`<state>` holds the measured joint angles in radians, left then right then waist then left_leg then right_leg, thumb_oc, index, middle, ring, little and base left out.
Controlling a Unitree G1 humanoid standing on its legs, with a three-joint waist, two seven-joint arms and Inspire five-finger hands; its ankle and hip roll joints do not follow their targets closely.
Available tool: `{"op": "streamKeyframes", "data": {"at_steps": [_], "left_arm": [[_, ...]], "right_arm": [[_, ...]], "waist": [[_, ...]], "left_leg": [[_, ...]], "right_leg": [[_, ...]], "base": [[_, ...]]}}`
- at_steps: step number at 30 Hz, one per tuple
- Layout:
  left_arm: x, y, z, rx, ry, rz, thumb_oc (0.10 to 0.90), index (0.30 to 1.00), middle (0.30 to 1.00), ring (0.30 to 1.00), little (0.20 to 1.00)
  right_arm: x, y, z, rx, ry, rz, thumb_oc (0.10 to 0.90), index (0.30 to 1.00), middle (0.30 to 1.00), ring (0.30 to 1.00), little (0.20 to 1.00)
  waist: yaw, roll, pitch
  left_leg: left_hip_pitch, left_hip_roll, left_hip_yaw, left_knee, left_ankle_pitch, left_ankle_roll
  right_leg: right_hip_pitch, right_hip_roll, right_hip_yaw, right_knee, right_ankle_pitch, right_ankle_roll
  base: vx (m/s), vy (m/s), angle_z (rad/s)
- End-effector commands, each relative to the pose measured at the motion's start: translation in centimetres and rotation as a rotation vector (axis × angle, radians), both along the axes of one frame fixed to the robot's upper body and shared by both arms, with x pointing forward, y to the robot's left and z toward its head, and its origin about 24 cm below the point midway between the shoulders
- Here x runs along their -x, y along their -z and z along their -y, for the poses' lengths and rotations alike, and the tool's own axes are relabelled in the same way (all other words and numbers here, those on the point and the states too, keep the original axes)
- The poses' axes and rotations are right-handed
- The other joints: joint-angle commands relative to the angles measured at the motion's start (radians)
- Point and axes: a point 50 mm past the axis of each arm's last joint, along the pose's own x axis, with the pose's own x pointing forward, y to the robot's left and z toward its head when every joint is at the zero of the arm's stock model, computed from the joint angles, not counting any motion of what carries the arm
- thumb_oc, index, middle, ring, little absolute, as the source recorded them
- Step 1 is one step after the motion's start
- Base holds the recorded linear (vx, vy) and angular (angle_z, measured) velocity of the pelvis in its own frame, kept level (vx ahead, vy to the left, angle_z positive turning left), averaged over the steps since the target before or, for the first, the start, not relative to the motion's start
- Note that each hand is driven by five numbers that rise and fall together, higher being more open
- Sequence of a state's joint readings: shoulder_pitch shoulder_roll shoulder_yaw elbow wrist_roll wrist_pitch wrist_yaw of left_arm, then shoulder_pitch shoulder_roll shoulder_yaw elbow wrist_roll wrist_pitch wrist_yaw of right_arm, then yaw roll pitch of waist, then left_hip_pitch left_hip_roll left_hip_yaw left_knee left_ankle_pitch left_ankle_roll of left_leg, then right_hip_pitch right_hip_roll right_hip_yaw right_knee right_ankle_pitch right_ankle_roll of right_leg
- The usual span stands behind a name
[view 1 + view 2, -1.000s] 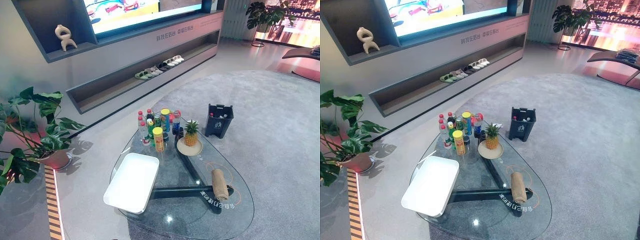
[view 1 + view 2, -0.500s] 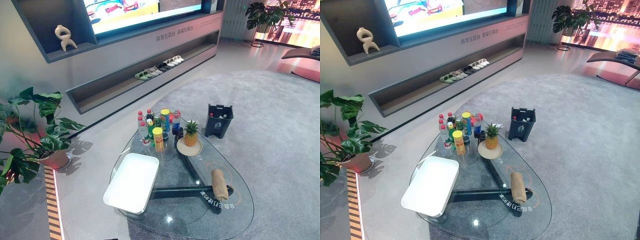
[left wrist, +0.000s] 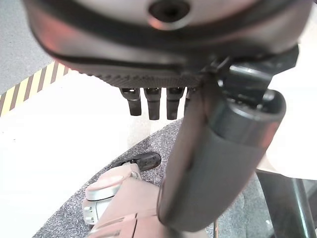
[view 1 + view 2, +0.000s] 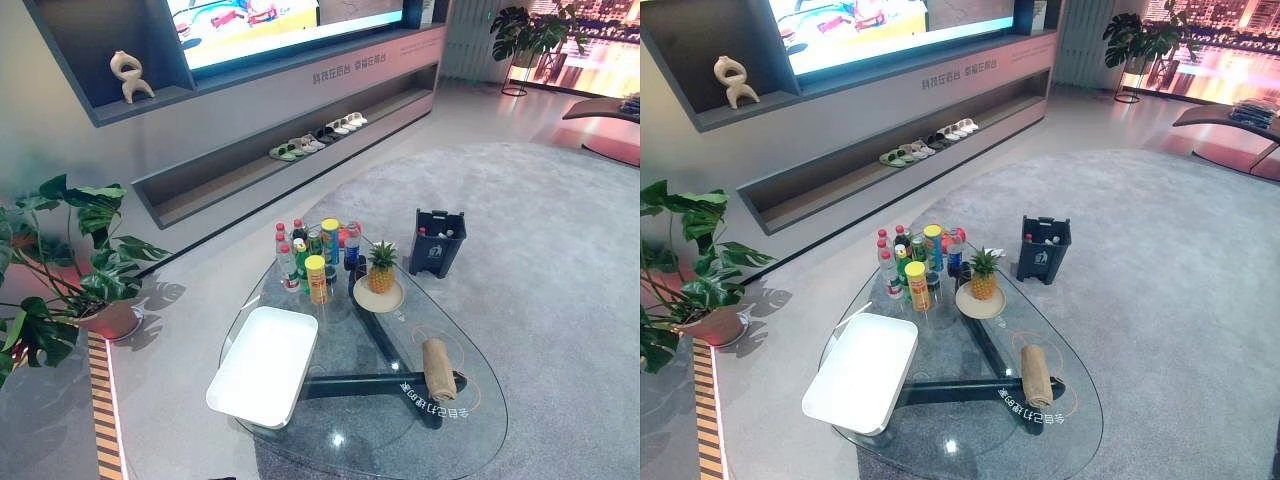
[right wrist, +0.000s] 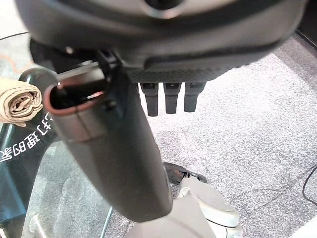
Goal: Wipe the table with a cloth and put it in the basket.
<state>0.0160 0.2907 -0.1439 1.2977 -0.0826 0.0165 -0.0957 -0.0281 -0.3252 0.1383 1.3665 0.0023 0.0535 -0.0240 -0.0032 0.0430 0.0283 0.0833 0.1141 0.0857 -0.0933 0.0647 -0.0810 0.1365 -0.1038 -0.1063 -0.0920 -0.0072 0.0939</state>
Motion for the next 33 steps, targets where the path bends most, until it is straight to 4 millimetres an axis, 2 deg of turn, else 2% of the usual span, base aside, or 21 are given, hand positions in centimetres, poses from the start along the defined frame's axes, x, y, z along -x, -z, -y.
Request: {"op": "streamKeyframes", "data": {"at_steps": [1, 10, 15, 18, 21, 24, 26, 28, 33], "left_arm": [[-3.1, -1.1, -1.9, -0.07, -0.011, 0.067, 0.8, 0.9, 0.9, 0.9, 0.9], [-2.4, -1.3, -3.0, -0.103, -0.104, 0.096, 0.8, 0.9, 0.9, 0.9, 0.9], [-6.4, -2.7, -3.6, -0.129, -0.18, 0.235, 0.8, 0.9, 0.9, 0.9, 0.9], [-8.1, -3.6, -4.4, -0.138, -0.232, 0.296, 0.8, 0.9, 0.9, 0.9, 0.9], [-10.2, -5.0, -5.5, -0.132, -0.272, 0.374, 0.8, 0.9, 0.9, 0.9, 0.9], [-12.7, -6.4, -5.6, -0.118, -0.27, 0.449, 0.8, 0.9, 0.9, 0.9, 0.9], [-13.5, -6.7, -5.4, -0.117, -0.236, 0.462, 0.8, 0.9, 0.9, 0.9, 0.9], [-15.1, -7.5, -5.1, -0.107, -0.219, 0.508, 0.8, 0.9, 0.9, 0.9, 0.9], [-18.4, -9.7, -4.7, -0.11, -0.222, 0.617, 0.8, 0.9, 0.9, 0.9, 0.9]], "right_arm": [[-2.5, -0.6, 0.4, 0.041, -0.03, 0.039, 0.8, 0.9, 0.9, 0.9, 0.9], [-1.8, -0.8, 1.4, 0.085, -0.115, -0.009, 0.8, 0.9, 0.9, 0.9, 0.9], [-5.1, -1.9, 2.2, 0.122, -0.167, 0.048, 0.8, 0.9, 0.9, 0.9, 0.9], [-6.8, -2.7, 2.7, 0.151, -0.191, 0.076, 0.8, 0.9, 0.9, 0.9, 0.9], [-8.9, -3.7, 3.2, 0.172, -0.228, 0.12, 0.8, 0.9, 0.9, 0.9, 0.9], [-10.8, -4.8, 3.7, 0.192, -0.234, 0.181, 0.8, 0.9, 0.9, 0.9, 0.9], [-11.2, -4.9, 3.6, 0.19, -0.219, 0.202, 0.8, 0.9, 0.9, 0.9, 0.9], [-12.4, -5.5, 3.4, 0.195, -0.221, 0.238, 0.8, 0.9, 0.9, 0.9, 0.9], [-15.1, -7.2, 3.5, 0.225, -0.198, 0.339, 0.8, 0.9, 0.9, 0.9, 0.9]], "waist": [[0.008, -0.036, 0.038], [0.012, -0.036, 0.082], [0.016, -0.019, 0.19], [0.009, -0.008, 0.259], [0.004, -0.007, 0.319], [0.007, -0.009, 0.366], [0.01, -0.008, 0.377], [0.01, -0.007, 0.403], [0.0, -0.012, 0.458]], "left_leg": [[0.036, 0.02, -0.01, 0.006, -0.078, -0.012], [-0.007, 0.018, -0.005, 0.006, -0.053, -0.018], [-0.118, 0.005, -0.017, 0.006, -0.016, -0.018], [-0.181, -0.013, -0.042, 0.006, 0.001, -0.011], [-0.243, -0.025, -0.067, 0.006, 0.016, -0.008], [-0.292, -0.043, -0.09, 0.006, 0.023, -0.005], [-0.303, -0.048, -0.094, 0.006, 0.024, -0.003], [-0.322, -0.053, -0.096, 0.006, 0.036, -0.003], [-0.441, -0.06, -0.088, 0.155, 0.01, -0.006]], "right_leg": [[-0.013, -0.078, -0.041, 0.005, 0.029, 0.048], [-0.061, -0.075, -0.035, 0.005, 0.053, 0.055], [-0.174, -0.08, -0.042, 0.005, 0.091, 0.047], [-0.242, -0.07, -0.014, 0.005, 0.111, 0.038], [-0.308, -0.052, 0.017, 0.005, 0.124, 0.03], [-0.348, -0.047, 0.023, 0.005, 0.128, 0.024], [-0.358, -0.052, 0.016, 0.013, 0.126, 0.025], [-0.398, -0.055, 0.019, 0.059, 0.113, 0.022], [-0.511, -0.062, 0.031, 0.191, 0.08, 0.014]], "base": [[0.03, -0.01, 0.0], [0.01, -0.004, 0.0], [-0.23, 0.013, 0.01], [-0.18, 0.025, 0.05], [-0.19, -0.001, -0.05], [-0.18, -0.013, -0.03], [-0.14, -0.038, 0.01], [-0.17, -0.026, 0.06], [-0.15, -0.009, 0.02]]}}
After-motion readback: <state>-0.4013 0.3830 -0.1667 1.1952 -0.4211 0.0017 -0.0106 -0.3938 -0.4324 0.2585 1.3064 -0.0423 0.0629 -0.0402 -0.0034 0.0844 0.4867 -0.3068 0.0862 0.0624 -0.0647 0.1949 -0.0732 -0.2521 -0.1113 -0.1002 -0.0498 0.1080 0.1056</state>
